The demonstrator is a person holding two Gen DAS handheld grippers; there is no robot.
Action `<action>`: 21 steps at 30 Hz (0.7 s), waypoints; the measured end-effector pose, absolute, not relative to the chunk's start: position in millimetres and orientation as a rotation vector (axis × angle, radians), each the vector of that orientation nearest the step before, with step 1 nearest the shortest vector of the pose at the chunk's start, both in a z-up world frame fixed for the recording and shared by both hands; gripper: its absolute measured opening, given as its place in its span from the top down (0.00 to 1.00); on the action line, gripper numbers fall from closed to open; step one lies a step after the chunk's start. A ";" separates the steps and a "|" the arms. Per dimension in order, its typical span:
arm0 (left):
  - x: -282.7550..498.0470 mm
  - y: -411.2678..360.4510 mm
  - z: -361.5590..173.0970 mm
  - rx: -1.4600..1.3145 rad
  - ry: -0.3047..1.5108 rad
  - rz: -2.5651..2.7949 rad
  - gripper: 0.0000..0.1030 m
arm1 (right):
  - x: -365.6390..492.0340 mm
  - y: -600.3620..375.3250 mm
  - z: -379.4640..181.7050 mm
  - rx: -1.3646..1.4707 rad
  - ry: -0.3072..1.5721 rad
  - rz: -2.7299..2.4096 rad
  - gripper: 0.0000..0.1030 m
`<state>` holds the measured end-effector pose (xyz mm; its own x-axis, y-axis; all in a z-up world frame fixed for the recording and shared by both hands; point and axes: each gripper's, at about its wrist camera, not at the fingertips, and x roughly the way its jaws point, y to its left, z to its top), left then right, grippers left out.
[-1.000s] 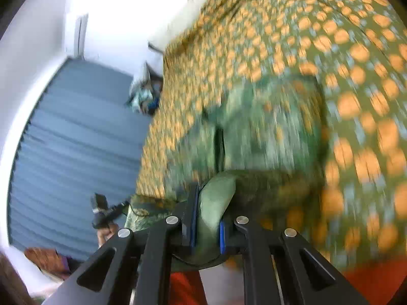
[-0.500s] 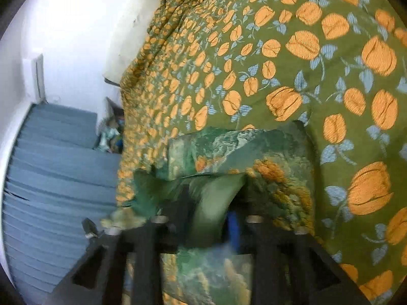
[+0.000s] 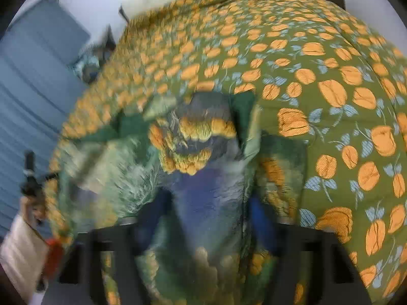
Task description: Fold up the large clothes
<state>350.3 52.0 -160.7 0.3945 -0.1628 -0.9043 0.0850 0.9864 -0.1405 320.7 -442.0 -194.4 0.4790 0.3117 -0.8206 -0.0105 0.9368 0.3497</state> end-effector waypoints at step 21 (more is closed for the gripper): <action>351.1 59.1 -177.4 -0.042 0.958 -0.012 0.48 | 328.9 -456.1 -219.9 0.285 0.902 0.076 0.79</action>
<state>351.1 59.1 -177.4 0.5753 -0.0287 -0.8174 -0.0086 0.9991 -0.0411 328.9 -456.1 -219.9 0.6198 0.1842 -0.7628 0.0547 0.9596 0.2761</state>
